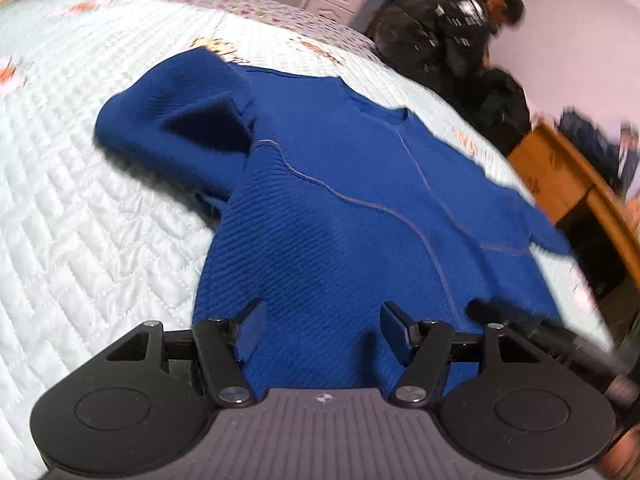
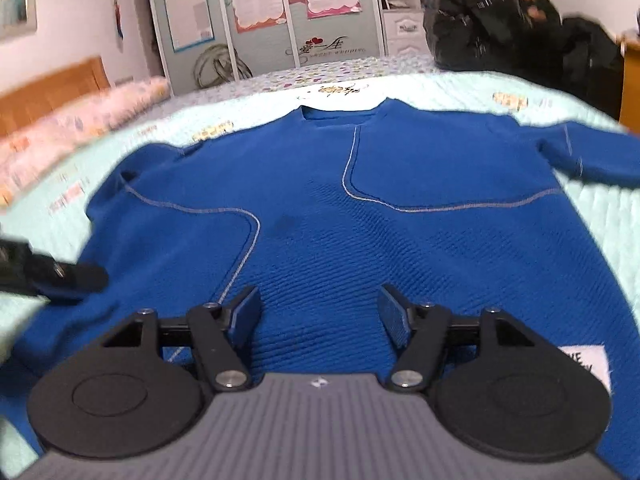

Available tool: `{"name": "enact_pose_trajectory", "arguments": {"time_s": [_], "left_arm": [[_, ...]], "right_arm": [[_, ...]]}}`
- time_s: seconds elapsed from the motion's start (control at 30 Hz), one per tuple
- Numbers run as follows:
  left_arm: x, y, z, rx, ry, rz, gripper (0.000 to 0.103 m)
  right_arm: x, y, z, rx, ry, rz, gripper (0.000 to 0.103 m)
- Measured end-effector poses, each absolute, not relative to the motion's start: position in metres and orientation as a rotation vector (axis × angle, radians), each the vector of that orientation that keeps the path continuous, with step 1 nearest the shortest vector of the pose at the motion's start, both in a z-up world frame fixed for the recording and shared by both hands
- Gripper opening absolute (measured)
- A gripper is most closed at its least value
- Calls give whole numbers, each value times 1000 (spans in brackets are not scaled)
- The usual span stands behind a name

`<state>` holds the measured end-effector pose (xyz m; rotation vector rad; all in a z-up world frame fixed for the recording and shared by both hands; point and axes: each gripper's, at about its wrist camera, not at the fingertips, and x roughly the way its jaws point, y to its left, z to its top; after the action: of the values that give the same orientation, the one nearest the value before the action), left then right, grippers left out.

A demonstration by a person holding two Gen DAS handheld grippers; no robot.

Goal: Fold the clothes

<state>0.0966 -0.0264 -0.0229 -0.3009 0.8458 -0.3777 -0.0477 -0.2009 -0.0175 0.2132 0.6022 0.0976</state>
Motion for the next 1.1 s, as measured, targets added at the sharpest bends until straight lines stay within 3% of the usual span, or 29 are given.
{"name": "enact_pose_trajectory", "arguments": {"time_s": [0.17,0.27,0.53,0.63,0.77,0.83,0.97,1.1], "left_arm": [[93,-40,-21,-213,836,-378,76],[91,-44,-20,-177,839,-379,76],[94,-46,-21,-175,860,-369,78],[97,-49,-20,-179,879,-351,82],[102,-50,-18,-225,910,-323,90],[104,-53,-18,-229,925,-315,94],[108,-66,-17,-180,950,-295,101],[107,-72,-17,-153,952,-283,102]], "right_arm": [[-46,-219,-21,350,599,146,67],[-49,-243,-16,501,601,179,67],[-88,-435,-10,1019,211,-233,68],[-93,-511,-9,1083,136,-410,74],[-75,-552,-3,839,188,-557,87],[-64,-551,-4,762,217,-586,87],[-57,-552,-18,930,157,-461,87],[-50,-547,-12,977,146,-455,90]]}}
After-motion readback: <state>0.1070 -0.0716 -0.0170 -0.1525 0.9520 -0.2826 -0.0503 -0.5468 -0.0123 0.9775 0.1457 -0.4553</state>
